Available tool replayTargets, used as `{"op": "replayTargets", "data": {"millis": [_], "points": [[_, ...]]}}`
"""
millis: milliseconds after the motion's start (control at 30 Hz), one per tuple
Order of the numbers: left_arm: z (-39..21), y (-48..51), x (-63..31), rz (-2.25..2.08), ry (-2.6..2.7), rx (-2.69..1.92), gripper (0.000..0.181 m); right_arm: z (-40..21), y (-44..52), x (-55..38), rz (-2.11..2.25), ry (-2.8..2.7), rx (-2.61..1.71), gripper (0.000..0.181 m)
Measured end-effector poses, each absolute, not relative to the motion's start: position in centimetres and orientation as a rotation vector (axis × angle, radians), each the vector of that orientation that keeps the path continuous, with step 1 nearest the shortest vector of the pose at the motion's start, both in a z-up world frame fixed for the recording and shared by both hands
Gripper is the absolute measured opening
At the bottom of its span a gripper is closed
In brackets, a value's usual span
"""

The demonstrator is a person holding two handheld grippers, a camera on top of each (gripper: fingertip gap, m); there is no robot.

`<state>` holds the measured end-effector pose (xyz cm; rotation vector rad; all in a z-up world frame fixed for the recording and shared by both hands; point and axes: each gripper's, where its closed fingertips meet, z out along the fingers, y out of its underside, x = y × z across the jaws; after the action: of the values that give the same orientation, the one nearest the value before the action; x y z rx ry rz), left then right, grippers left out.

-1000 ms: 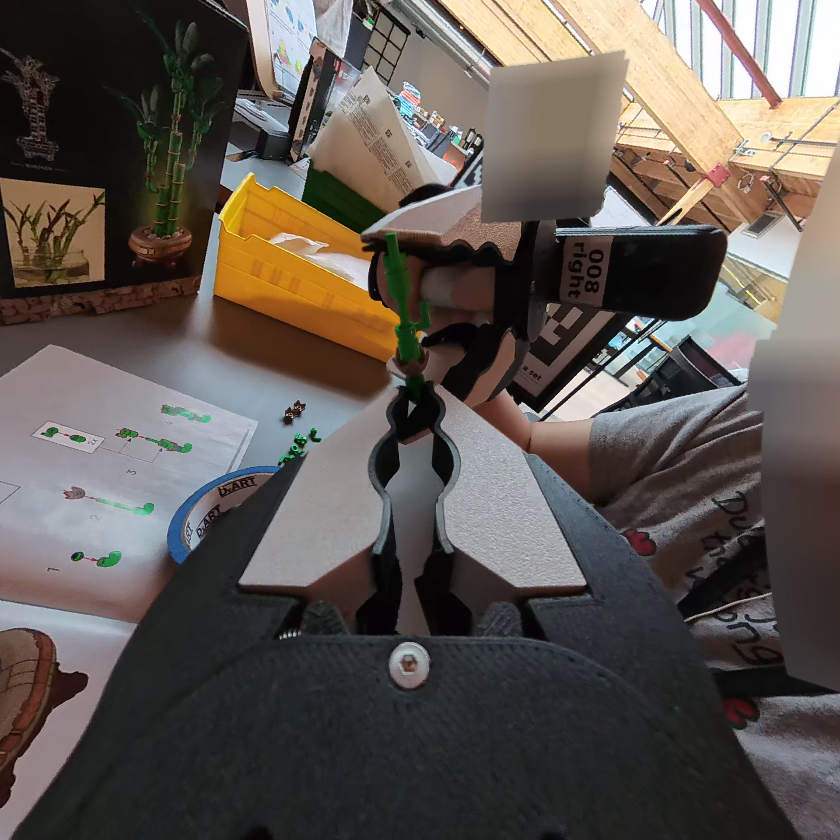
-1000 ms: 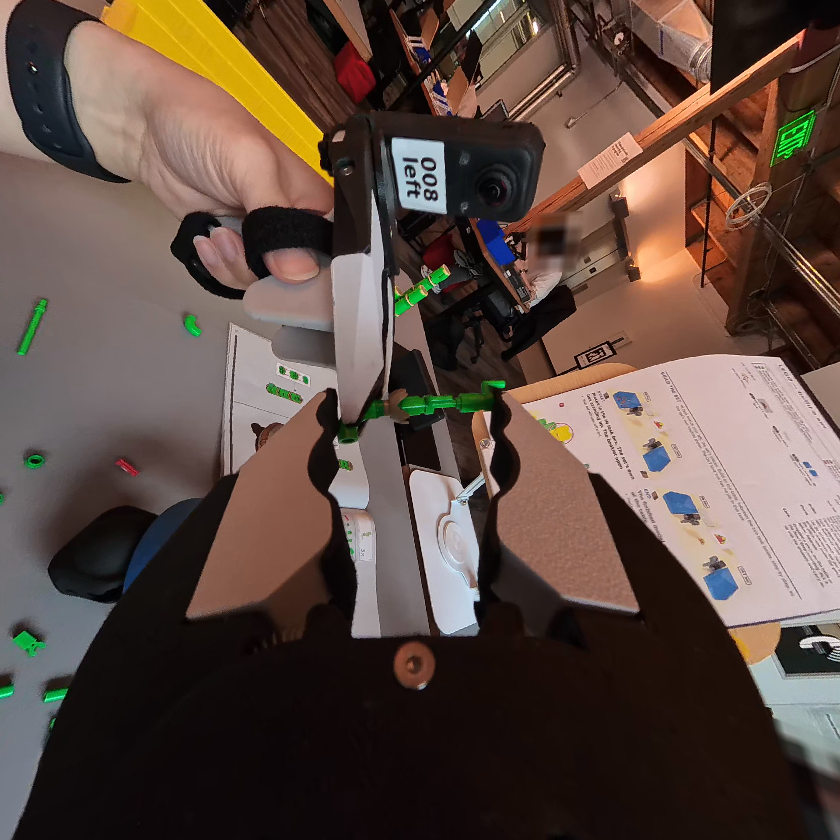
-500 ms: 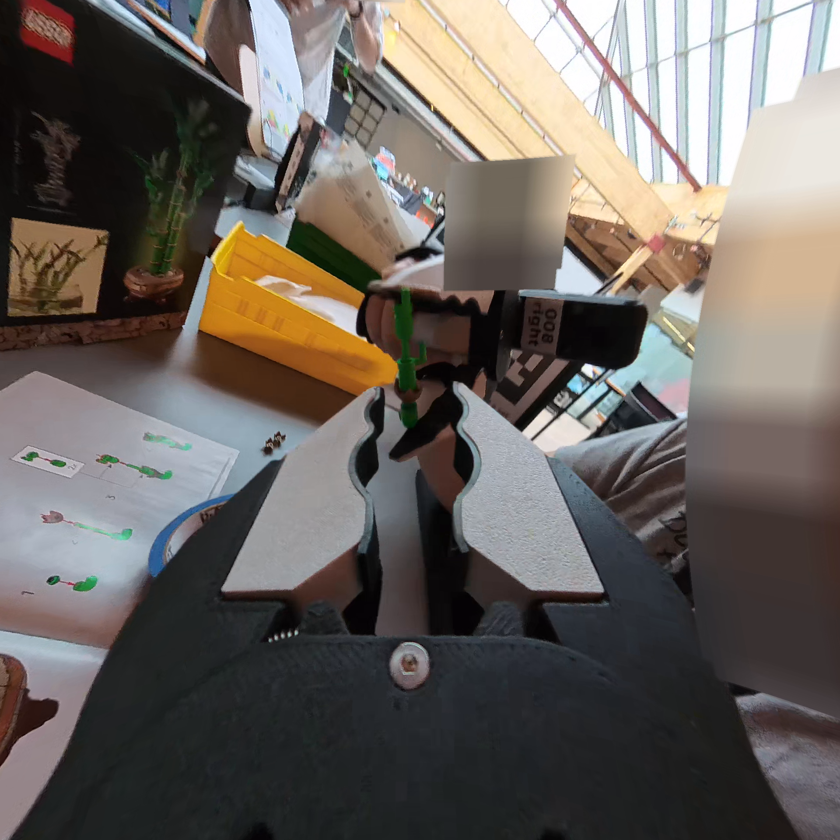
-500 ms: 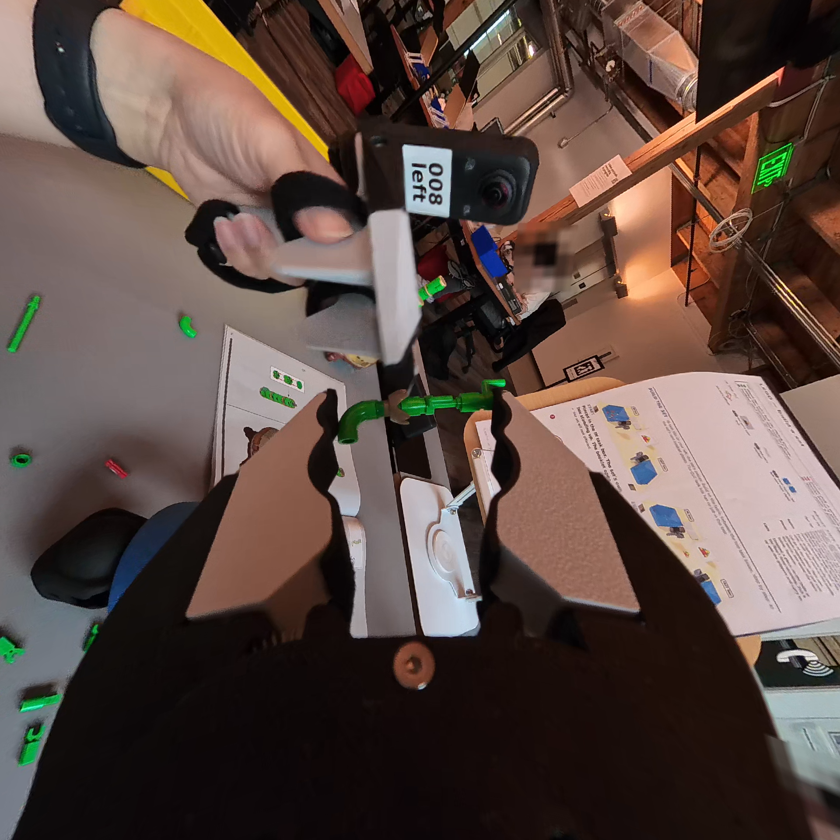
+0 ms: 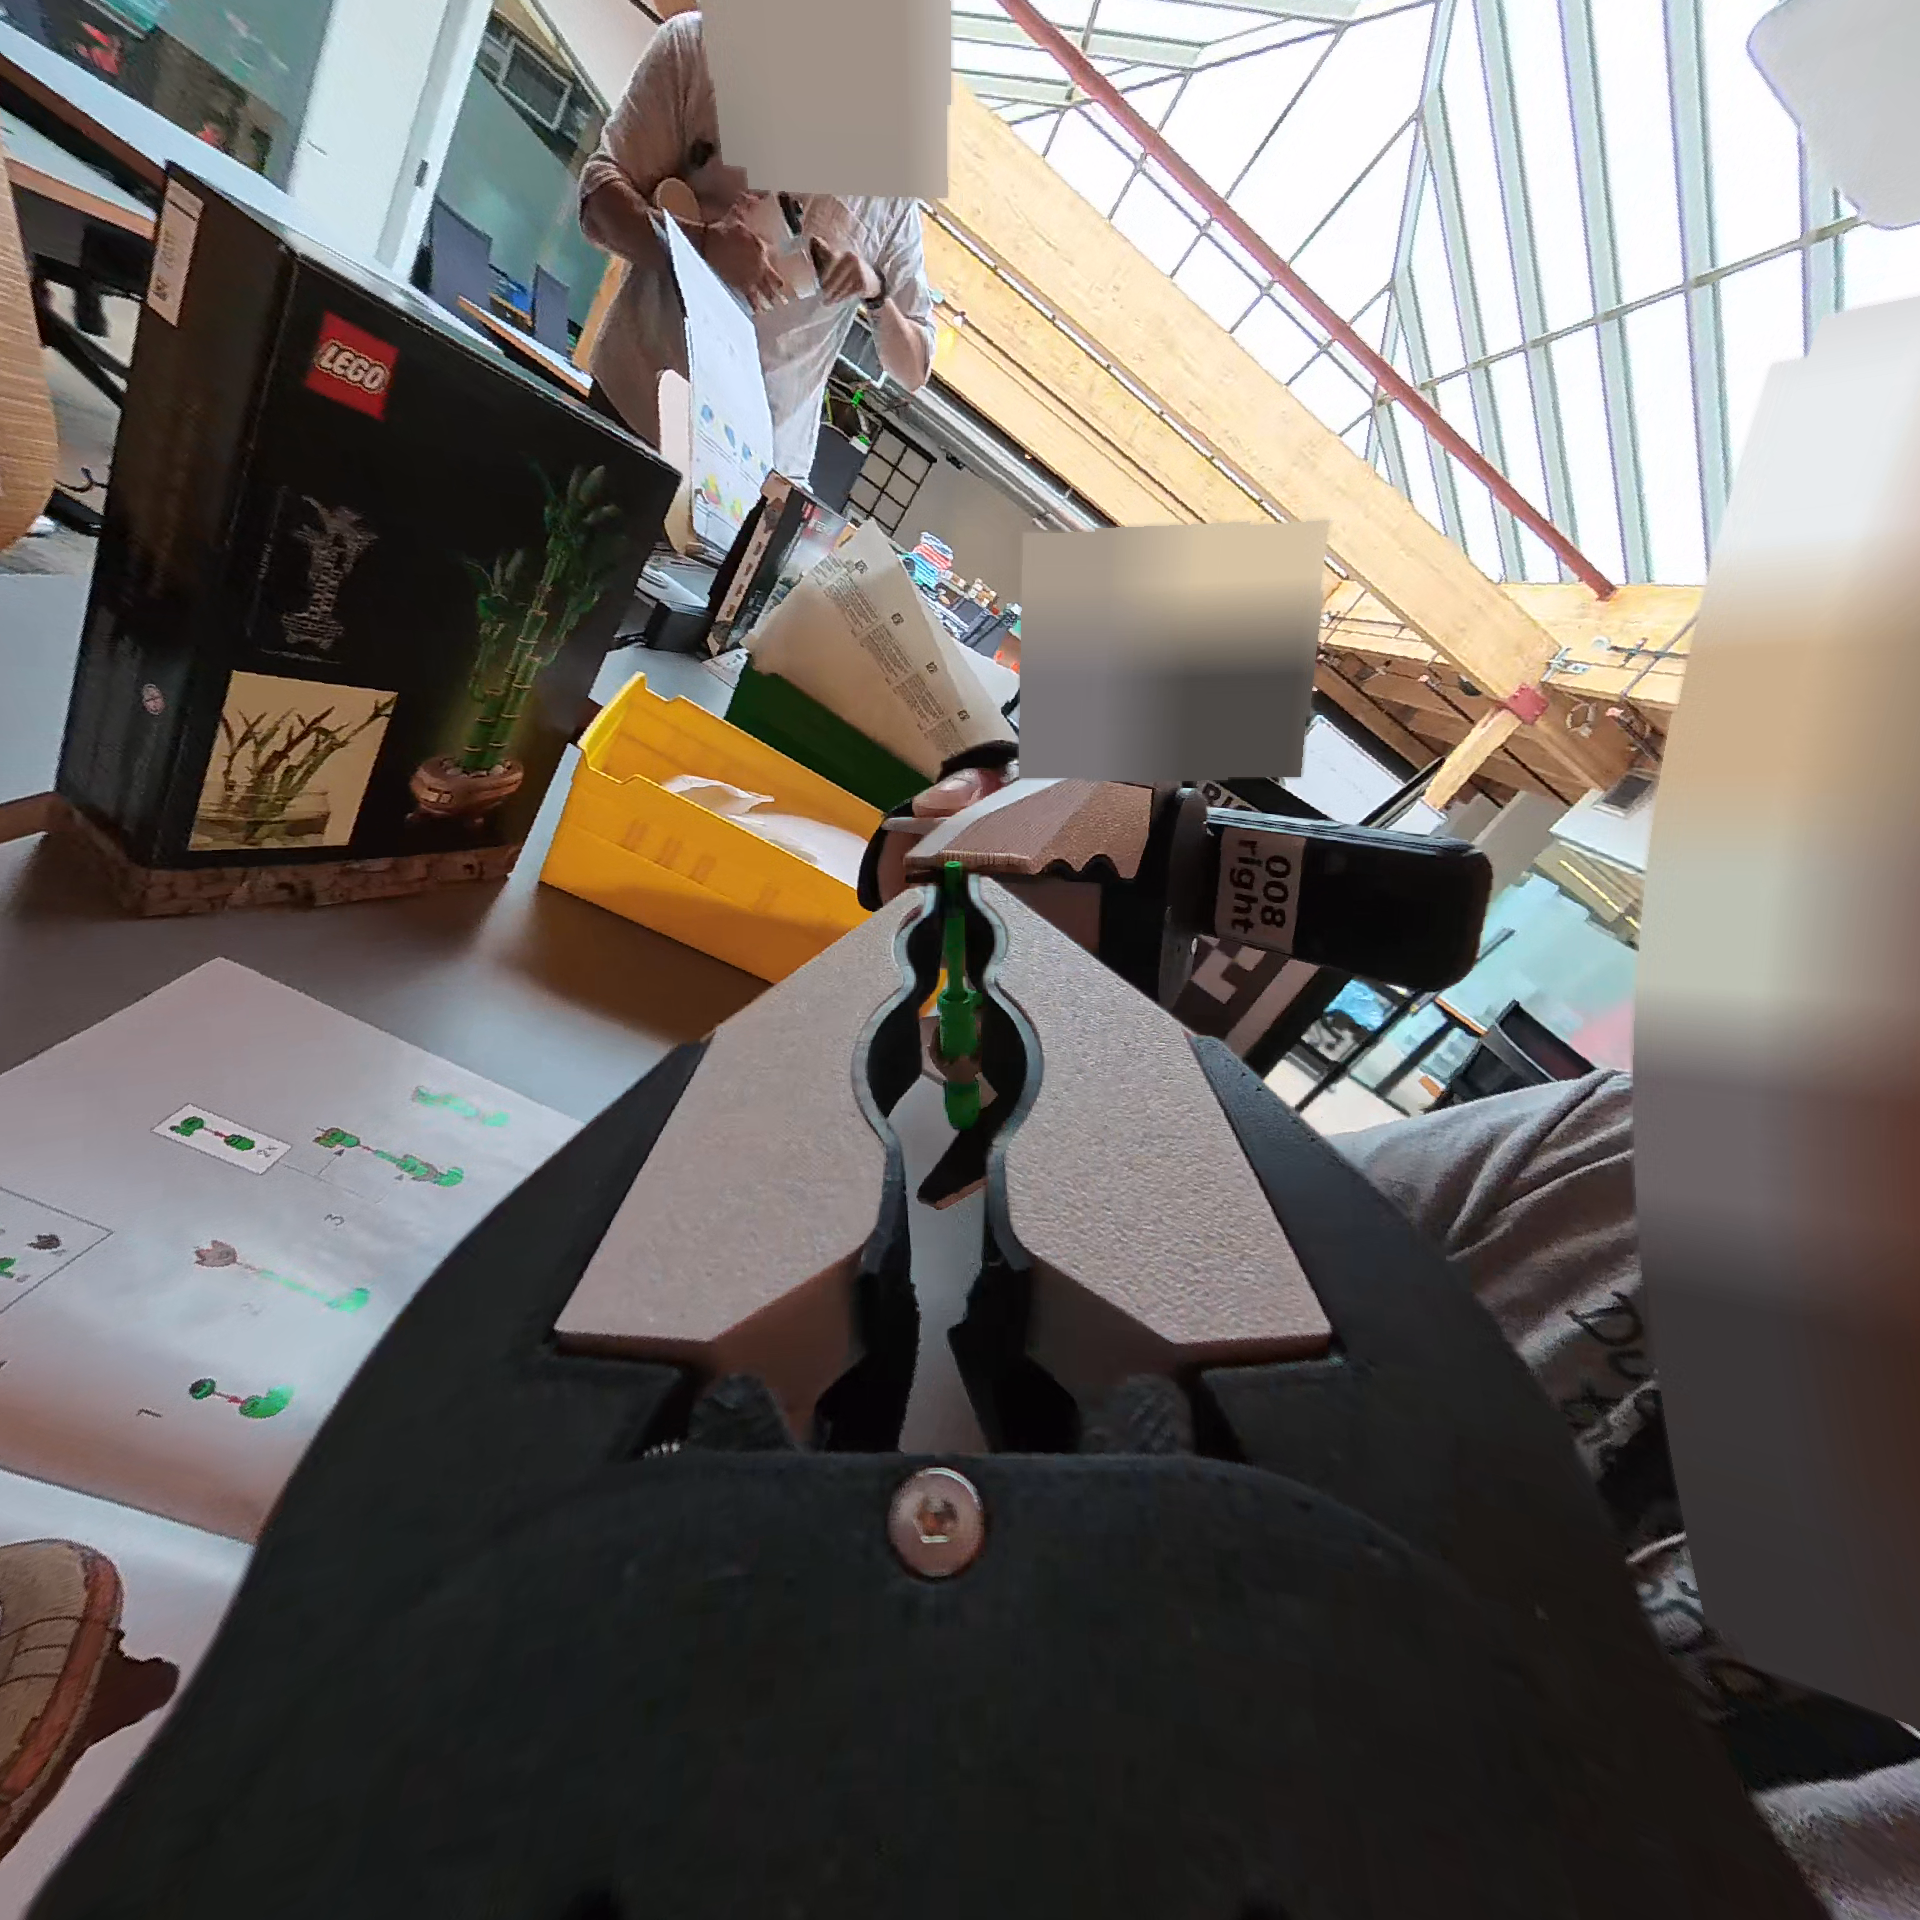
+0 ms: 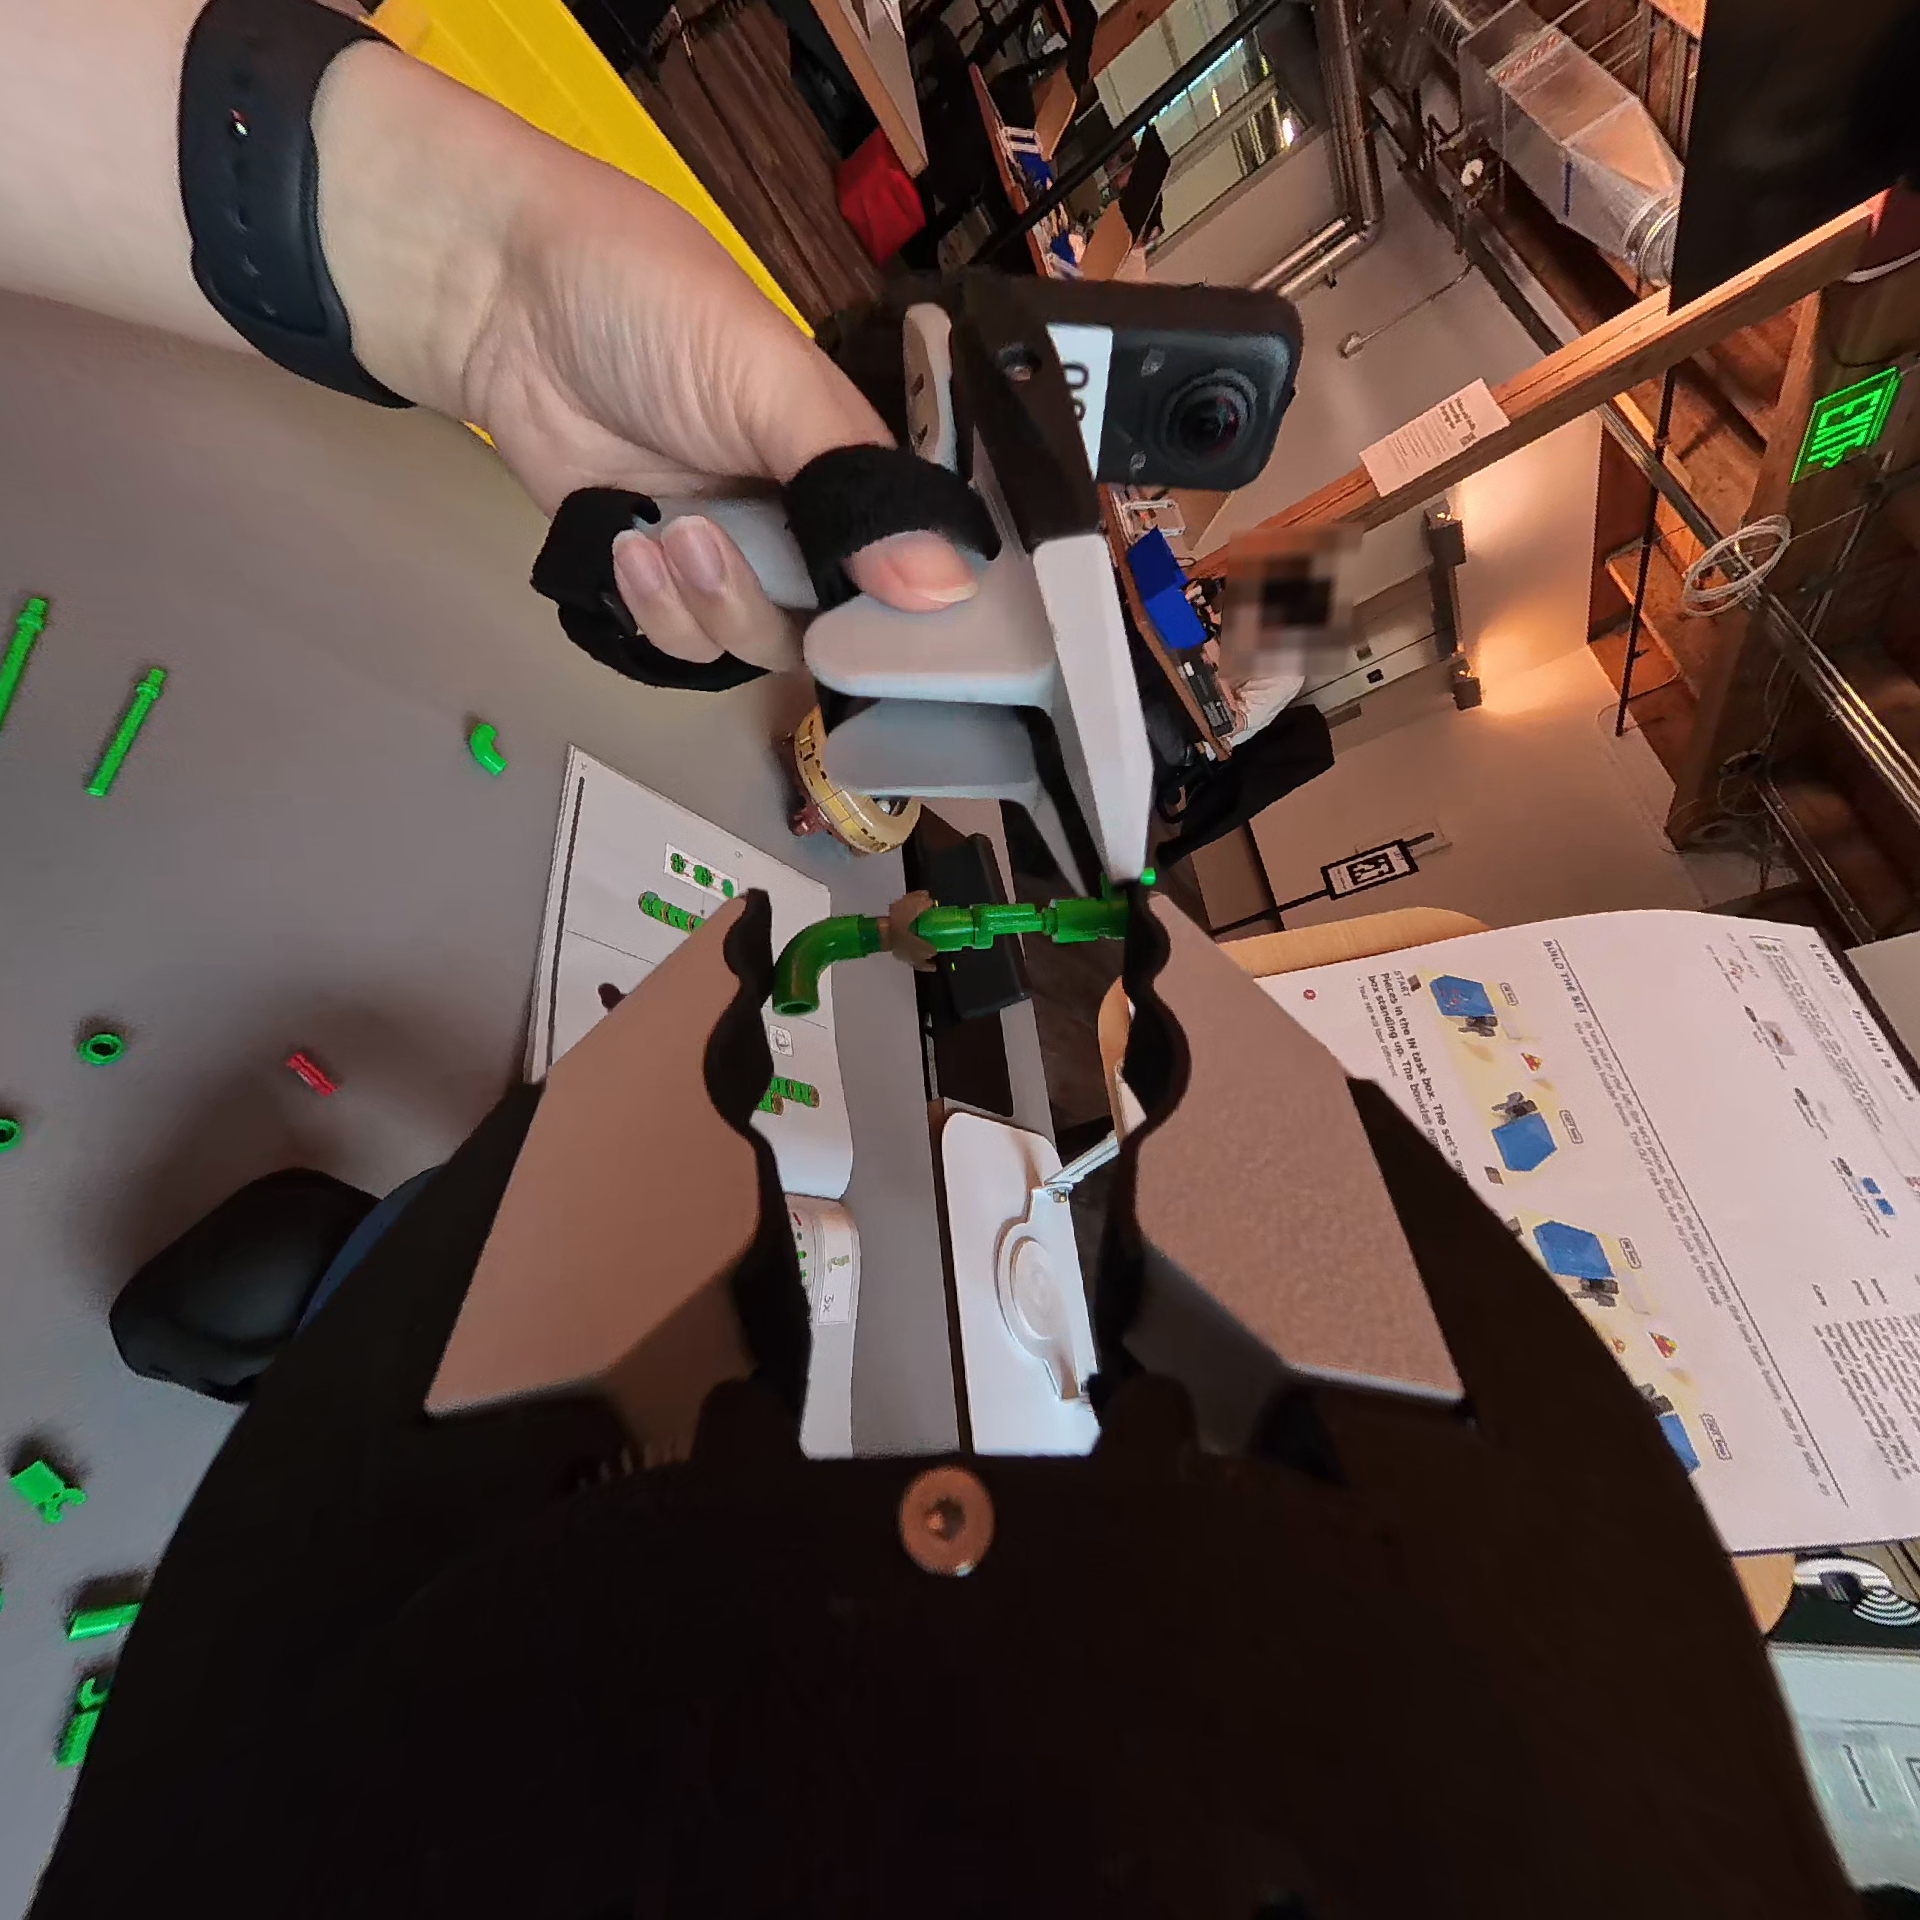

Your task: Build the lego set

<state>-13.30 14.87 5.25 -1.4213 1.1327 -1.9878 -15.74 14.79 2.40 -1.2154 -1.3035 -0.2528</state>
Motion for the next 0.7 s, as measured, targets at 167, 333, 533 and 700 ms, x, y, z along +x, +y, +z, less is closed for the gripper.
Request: {"op": "replayTargets", "data": {"millis": [167,333,533,700], "points": [[5.0,15.0,-13.1,-1.953,1.123,-1.437,0.000,2.2,14.9,-15.6,-0.249,-1.302,-1.226,0.065],[4.6,15.1,-12.9,-1.915,1.117,-1.466,0.000,1.8,15.1,-15.3,-0.254,-1.309,-1.255,0.065],[4.7,15.1,-12.9,-1.925,1.108,-1.464,0.000,2.0,15.0,-15.3,-0.233,-1.300,-1.250,0.064],[4.1,14.7,-12.7,-1.903,1.156,-1.484,0.000,2.5,15.0,-15.0,-0.245,-1.280,-1.239,0.040]]}}
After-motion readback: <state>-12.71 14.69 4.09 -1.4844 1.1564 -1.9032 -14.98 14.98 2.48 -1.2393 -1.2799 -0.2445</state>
